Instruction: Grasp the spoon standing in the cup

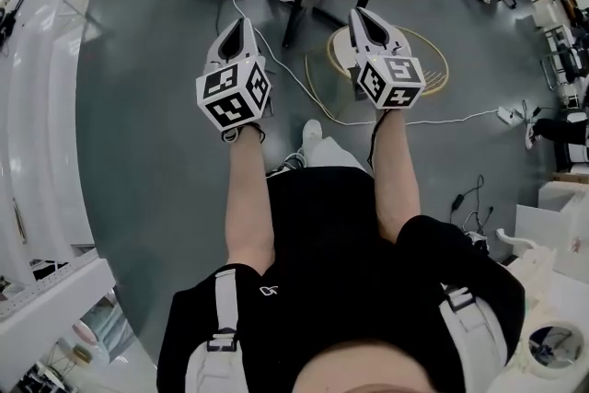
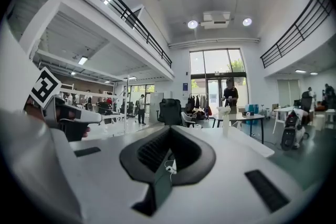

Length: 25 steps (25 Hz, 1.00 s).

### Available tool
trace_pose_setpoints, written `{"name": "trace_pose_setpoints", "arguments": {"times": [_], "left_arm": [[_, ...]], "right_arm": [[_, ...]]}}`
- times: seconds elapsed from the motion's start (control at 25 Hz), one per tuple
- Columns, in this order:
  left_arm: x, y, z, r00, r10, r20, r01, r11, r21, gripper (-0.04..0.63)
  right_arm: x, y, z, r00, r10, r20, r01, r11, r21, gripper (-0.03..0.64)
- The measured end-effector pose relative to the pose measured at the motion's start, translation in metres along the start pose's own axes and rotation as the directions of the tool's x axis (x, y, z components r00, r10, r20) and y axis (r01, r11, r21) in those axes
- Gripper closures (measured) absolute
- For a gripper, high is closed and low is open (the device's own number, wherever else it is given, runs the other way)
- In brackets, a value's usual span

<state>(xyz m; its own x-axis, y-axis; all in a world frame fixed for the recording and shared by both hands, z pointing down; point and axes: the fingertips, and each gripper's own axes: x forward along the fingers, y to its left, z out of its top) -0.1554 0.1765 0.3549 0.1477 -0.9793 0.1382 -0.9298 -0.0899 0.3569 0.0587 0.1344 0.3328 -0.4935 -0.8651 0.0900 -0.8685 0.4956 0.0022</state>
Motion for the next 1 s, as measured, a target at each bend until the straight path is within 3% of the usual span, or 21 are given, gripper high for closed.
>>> {"name": "trace_pose_setpoints", "arguments": {"times": [0.32,0.56,0.8,1.0], "left_arm": [[0.037,-0.011,0.034,0.999,-0.027,0.045,0.023,0.995,0.094,0.58],[0.078,-0.002,0.061,0.994,0.026,0.11,-0.042,0.988,0.146,0.58],[0.156,0.005,0.07,0.995,0.027,0.095,-0.043,0.984,0.174,0.58],[0.245,-0.011,0.063,0.998,0.012,0.056,-0.021,0.985,0.17,0.58]], "right_arm": [[0.032,-0.014,0.036,0.992,0.026,0.124,-0.027,1.0,0.0,0.611],[0.084,-0.042,0.037,0.987,0.046,0.152,-0.054,0.997,0.055,0.611],[0.162,-0.075,0.031,0.986,0.081,0.147,-0.095,0.991,0.09,0.611],[0.225,-0.141,0.019,0.992,0.057,0.11,-0.072,0.988,0.137,0.611]]}}
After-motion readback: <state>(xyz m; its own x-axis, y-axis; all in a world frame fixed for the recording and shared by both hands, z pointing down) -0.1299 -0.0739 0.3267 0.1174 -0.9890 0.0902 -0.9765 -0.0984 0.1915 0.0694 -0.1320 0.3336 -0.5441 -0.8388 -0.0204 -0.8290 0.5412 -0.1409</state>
